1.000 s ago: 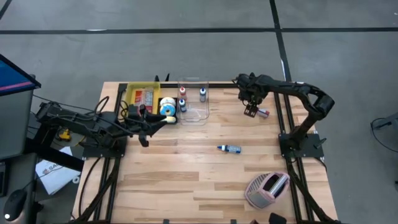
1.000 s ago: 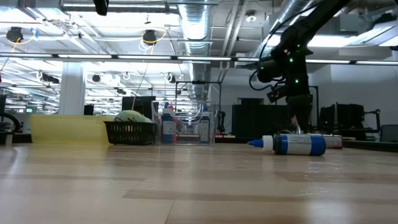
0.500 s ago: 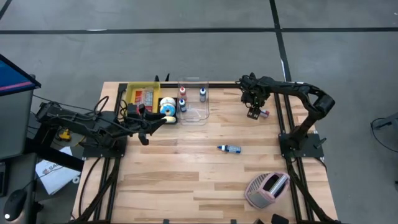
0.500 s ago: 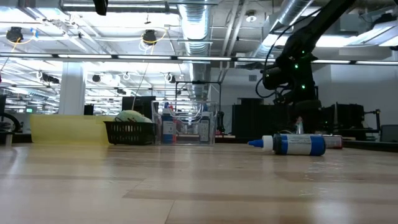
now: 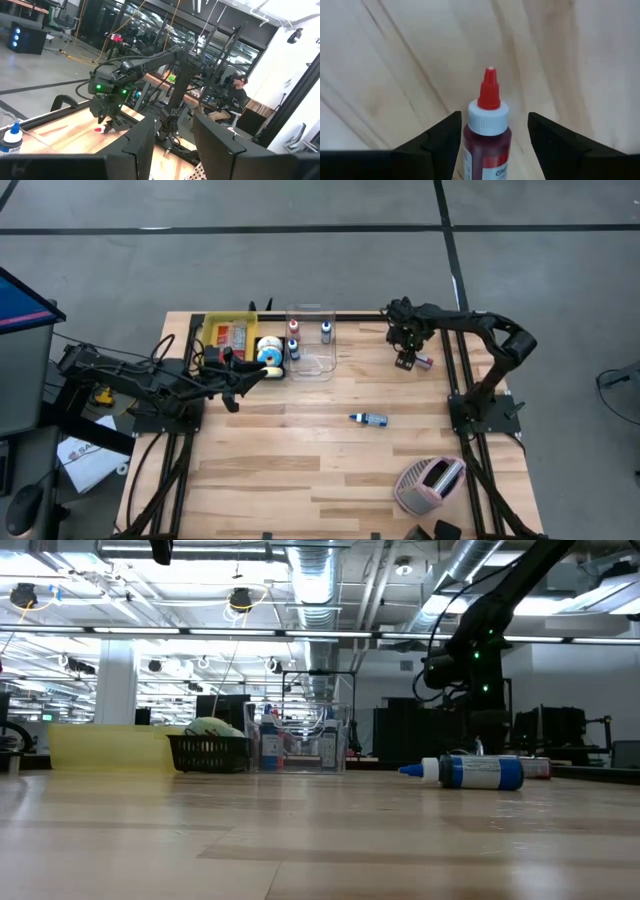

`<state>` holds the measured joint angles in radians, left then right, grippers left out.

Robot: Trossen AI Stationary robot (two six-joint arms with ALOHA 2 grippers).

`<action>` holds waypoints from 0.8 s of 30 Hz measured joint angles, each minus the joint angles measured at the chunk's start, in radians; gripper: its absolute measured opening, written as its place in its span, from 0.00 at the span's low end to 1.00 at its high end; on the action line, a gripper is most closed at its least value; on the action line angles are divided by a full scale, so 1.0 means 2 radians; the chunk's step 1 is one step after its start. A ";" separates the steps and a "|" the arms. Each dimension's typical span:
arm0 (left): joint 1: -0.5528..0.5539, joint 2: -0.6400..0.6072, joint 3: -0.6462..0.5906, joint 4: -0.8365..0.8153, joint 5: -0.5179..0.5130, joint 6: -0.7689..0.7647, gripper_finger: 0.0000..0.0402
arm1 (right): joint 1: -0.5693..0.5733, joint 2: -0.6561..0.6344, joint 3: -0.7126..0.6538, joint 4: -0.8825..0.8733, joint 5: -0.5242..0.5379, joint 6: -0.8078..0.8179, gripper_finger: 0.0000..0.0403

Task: Pick & Place Food Item
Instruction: Put the red food coloring bottle into the transparent bin

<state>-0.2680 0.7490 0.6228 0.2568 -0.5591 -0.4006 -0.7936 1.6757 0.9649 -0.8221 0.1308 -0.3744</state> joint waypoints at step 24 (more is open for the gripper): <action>0.000 0.000 0.000 0.008 -0.005 0.000 0.33 | -0.010 0.052 0.016 0.009 -0.042 0.003 0.44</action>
<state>-0.2680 0.7490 0.6235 0.2733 -0.5692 -0.4007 -0.8139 1.7804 0.9964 -0.8033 0.0475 -0.3691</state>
